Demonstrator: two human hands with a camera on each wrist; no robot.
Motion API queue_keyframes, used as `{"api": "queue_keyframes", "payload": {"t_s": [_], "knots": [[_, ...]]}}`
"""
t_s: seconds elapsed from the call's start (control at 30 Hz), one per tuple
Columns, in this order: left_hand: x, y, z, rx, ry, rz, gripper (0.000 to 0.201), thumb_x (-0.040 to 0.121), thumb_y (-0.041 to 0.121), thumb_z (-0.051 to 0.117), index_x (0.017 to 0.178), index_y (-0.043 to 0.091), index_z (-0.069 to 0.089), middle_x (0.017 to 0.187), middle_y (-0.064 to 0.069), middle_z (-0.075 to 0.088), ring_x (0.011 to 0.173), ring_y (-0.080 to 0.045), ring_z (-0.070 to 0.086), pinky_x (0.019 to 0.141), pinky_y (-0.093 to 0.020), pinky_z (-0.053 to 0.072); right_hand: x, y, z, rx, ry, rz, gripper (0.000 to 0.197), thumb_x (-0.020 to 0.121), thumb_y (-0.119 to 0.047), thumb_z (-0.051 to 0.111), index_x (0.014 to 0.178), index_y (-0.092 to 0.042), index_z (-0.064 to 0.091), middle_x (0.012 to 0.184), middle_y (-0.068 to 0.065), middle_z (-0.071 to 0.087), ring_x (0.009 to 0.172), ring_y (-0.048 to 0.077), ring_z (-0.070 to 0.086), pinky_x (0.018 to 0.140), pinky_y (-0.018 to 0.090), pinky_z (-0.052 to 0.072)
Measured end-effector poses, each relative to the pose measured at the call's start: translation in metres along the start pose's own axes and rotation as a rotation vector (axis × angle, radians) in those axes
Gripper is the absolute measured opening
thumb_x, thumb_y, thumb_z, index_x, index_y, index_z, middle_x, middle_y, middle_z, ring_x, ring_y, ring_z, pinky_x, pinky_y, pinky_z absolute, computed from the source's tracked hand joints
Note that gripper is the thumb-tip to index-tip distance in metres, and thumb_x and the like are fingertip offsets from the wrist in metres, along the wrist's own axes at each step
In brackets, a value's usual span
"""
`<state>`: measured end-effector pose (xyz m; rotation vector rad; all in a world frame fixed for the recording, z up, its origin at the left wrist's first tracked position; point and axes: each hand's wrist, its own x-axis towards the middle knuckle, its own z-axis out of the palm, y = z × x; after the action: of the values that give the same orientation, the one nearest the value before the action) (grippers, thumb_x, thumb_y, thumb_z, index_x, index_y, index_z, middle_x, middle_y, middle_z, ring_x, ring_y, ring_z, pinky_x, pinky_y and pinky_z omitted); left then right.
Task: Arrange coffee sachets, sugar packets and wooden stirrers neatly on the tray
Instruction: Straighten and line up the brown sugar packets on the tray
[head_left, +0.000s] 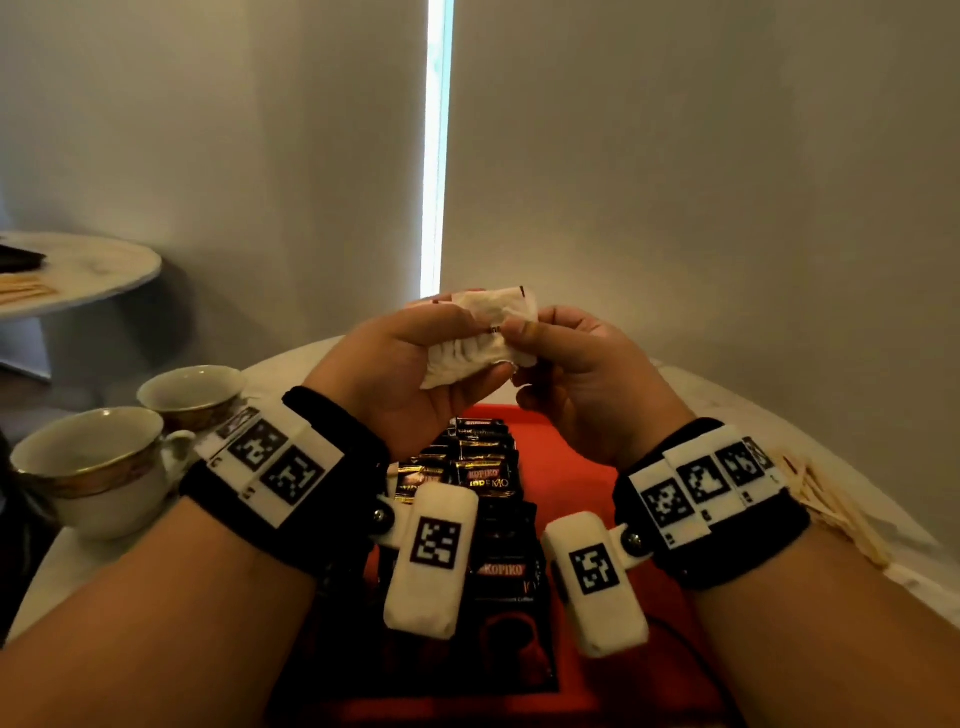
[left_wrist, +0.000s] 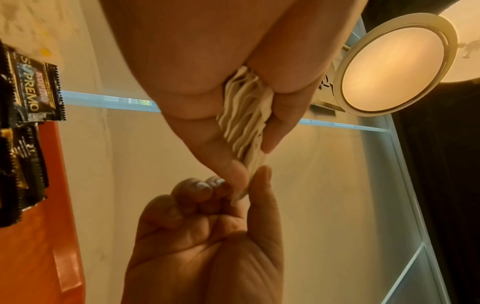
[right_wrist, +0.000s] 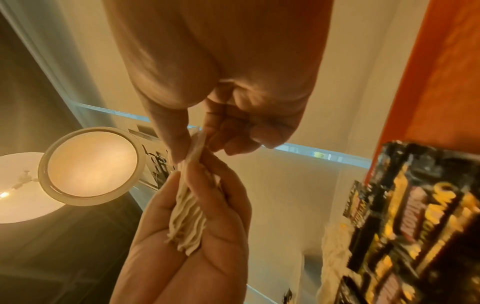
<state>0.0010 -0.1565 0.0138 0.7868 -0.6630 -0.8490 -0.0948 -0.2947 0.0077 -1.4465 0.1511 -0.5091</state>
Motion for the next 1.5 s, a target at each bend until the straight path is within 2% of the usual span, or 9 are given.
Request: {"api": "queue_keyframes", "payload": {"t_s": [0.23, 0.47, 0.63, 0.8, 0.93, 1.03, 1.17, 1.37, 1.5], "knots": [[-0.002, -0.003, -0.001, 0.000, 0.045, 0.003, 0.030, 0.090, 0.003, 0.049, 0.118, 0.001, 0.061, 0.095, -0.014, 0.070, 0.074, -0.017, 0.071, 0.069, -0.023, 0.058, 0.003, 0.010, -0.001, 0.024, 0.046, -0.004, 0.026, 0.069, -0.024, 0.076, 0.086, -0.008, 0.063, 0.067, 0.003, 0.062, 0.060, 0.015, 0.052, 0.055, 0.028, 0.038], [-0.007, -0.006, -0.005, -0.013, 0.045, -0.004, 0.044, 0.079, 0.006, 0.053, 0.123, 0.009, 0.058, 0.108, -0.020, 0.070, 0.087, -0.030, 0.072, 0.077, -0.037, 0.061, 0.007, 0.017, -0.001, -0.061, 0.074, 0.015, 0.027, 0.071, -0.023, 0.084, 0.089, -0.011, 0.068, 0.091, 0.016, 0.067, 0.081, 0.026, 0.053, 0.059, 0.030, 0.041], [-0.007, -0.009, -0.005, -0.004, 0.032, -0.014, 0.056, 0.078, 0.012, 0.057, 0.132, -0.001, 0.056, 0.104, -0.018, 0.069, 0.082, -0.022, 0.071, 0.071, -0.027, 0.061, 0.007, 0.015, -0.001, -0.002, 0.067, 0.000, 0.027, 0.070, -0.022, 0.078, 0.090, -0.009, 0.066, 0.087, 0.013, 0.064, 0.071, 0.018, 0.054, 0.057, 0.028, 0.039], [-0.008, -0.012, -0.004, 0.005, 0.086, -0.030, 0.017, 0.082, 0.006, 0.058, 0.098, 0.008, 0.060, 0.093, -0.016, 0.067, 0.071, -0.022, 0.070, 0.065, -0.029, 0.060, 0.008, 0.015, -0.004, 0.140, 0.083, -0.016, 0.014, 0.090, -0.007, 0.063, 0.102, -0.004, 0.059, 0.091, 0.012, 0.067, 0.078, 0.022, 0.064, 0.064, 0.030, 0.050], [-0.007, -0.012, -0.003, 0.014, 0.193, -0.025, 0.010, 0.095, 0.001, 0.049, 0.094, 0.011, 0.052, 0.107, -0.022, 0.058, 0.090, -0.035, 0.068, 0.070, -0.038, 0.063, 0.012, 0.013, -0.006, 0.391, 0.139, -0.055, 0.017, 0.093, 0.003, 0.046, 0.092, -0.009, 0.059, 0.078, 0.003, 0.068, 0.072, 0.017, 0.068, 0.064, 0.032, 0.057], [-0.007, -0.011, -0.005, -0.009, 0.247, -0.015, 0.012, 0.090, 0.001, 0.057, 0.098, 0.008, 0.052, 0.109, -0.020, 0.052, 0.078, -0.024, 0.064, 0.056, -0.024, 0.058, 0.010, 0.012, -0.005, 0.333, 0.115, -0.062, 0.023, 0.092, 0.005, 0.045, 0.092, -0.012, 0.060, 0.076, 0.000, 0.066, 0.060, 0.012, 0.061, 0.048, 0.023, 0.045], [-0.007, -0.011, -0.008, 0.090, 0.213, -0.082, 0.045, 0.071, 0.026, 0.077, 0.109, 0.005, 0.063, 0.095, -0.011, 0.062, 0.071, -0.015, 0.061, 0.056, -0.022, 0.056, 0.005, 0.010, 0.000, 0.206, 0.064, -0.054, 0.029, 0.088, 0.008, 0.055, 0.111, -0.007, 0.062, 0.084, 0.006, 0.070, 0.063, 0.014, 0.062, 0.050, 0.023, 0.043], [-0.004, -0.016, -0.007, 0.169, 0.272, -0.079, 0.039, 0.093, 0.019, 0.063, 0.126, -0.001, 0.058, 0.102, -0.016, 0.060, 0.071, -0.017, 0.061, 0.055, -0.024, 0.054, 0.004, 0.008, -0.001, 0.144, 0.016, -0.056, 0.034, 0.075, -0.002, 0.067, 0.109, -0.006, 0.064, 0.094, 0.011, 0.071, 0.072, 0.021, 0.067, 0.055, 0.026, 0.047], [-0.002, -0.014, -0.010, 0.131, 0.302, -0.020, 0.035, 0.095, 0.017, 0.062, 0.126, 0.002, 0.057, 0.106, -0.017, 0.060, 0.073, -0.017, 0.063, 0.056, -0.025, 0.054, 0.000, 0.005, -0.001, 0.047, 0.033, -0.038, 0.019, 0.087, -0.001, 0.062, 0.106, -0.007, 0.063, 0.084, 0.009, 0.073, 0.065, 0.017, 0.066, 0.054, 0.027, 0.043]]}}
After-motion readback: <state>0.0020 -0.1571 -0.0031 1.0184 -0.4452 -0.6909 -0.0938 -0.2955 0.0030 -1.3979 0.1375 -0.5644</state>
